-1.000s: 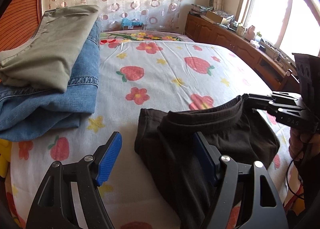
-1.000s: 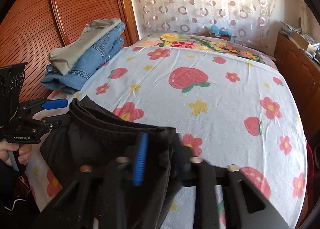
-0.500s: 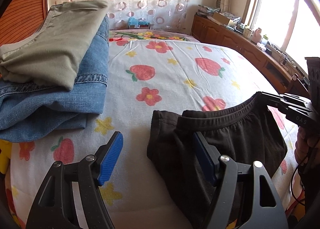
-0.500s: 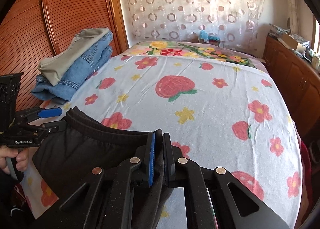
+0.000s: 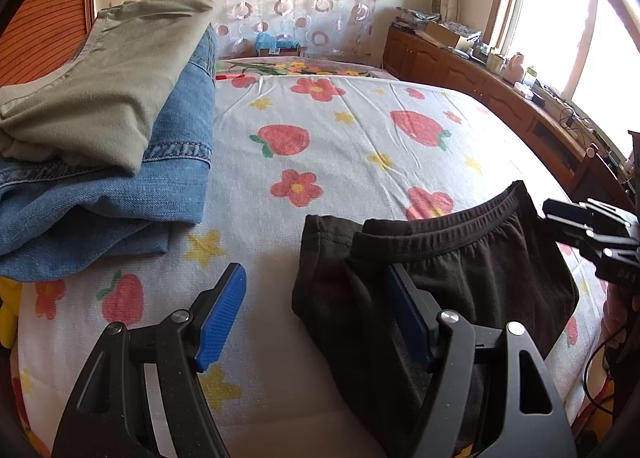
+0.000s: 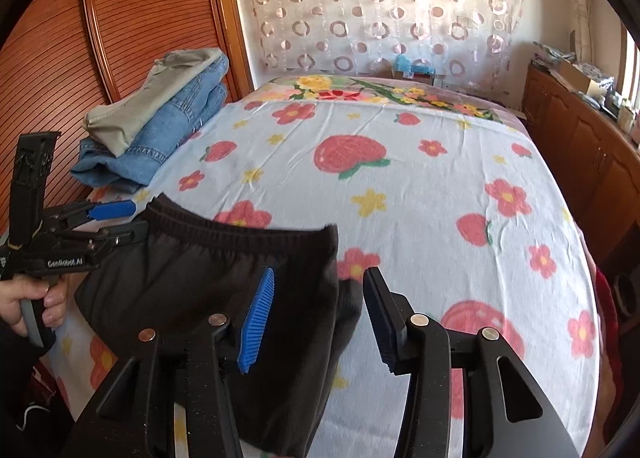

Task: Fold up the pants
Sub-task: 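Lower the shorts and open both tools beside the waistband, then grasp the black shorts' folded edge with the left tool while the right tool grips the waistband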

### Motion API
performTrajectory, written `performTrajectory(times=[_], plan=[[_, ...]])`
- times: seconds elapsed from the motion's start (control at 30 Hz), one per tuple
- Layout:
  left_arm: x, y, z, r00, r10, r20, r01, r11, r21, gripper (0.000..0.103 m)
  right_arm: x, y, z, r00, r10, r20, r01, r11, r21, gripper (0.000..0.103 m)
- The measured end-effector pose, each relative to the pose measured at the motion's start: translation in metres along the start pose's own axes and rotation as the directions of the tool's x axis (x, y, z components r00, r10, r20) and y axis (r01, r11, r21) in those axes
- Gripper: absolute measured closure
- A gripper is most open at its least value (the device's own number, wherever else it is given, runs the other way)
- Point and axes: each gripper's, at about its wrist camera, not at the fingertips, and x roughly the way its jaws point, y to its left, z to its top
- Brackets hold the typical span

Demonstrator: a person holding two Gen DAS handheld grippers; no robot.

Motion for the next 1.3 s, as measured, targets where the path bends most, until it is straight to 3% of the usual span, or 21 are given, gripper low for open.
performTrajectory(times=[0.3, 0.77, 1.07, 1.3], plan=[[0.003, 0.002, 0.0, 1.0, -0.006, -0.01, 0.006, 1.0, -0.012, 0.03, 0.011, -0.009, -0.01, 0.999, -0.002, -0.046, 0.002, 1.0, 0.013, 0.055], [0.002, -0.001, 0.002, 1.0, 0.001, -0.004, -0.001, 1.0, 0.006, 0.03, 0.025, -0.003, -0.011, 0.999, -0.025, -0.024, 0.025, 1.0, -0.011, 0.054], [-0.007, -0.013, 0.014, 0.997, -0.07, 0.013, 0.069, 0.996, 0.053, 0.047, 0.024, -0.004, -0.012, 1.0, -0.019, -0.022, 0.019, 1.0, -0.013, 0.054], [0.007, -0.012, 0.014, 0.998, -0.057, -0.027, 0.058, 0.997, 0.052, 0.047, 0.023, -0.005, -0.012, 1.0, -0.015, -0.021, 0.014, 1.0, -0.009, 0.054]])
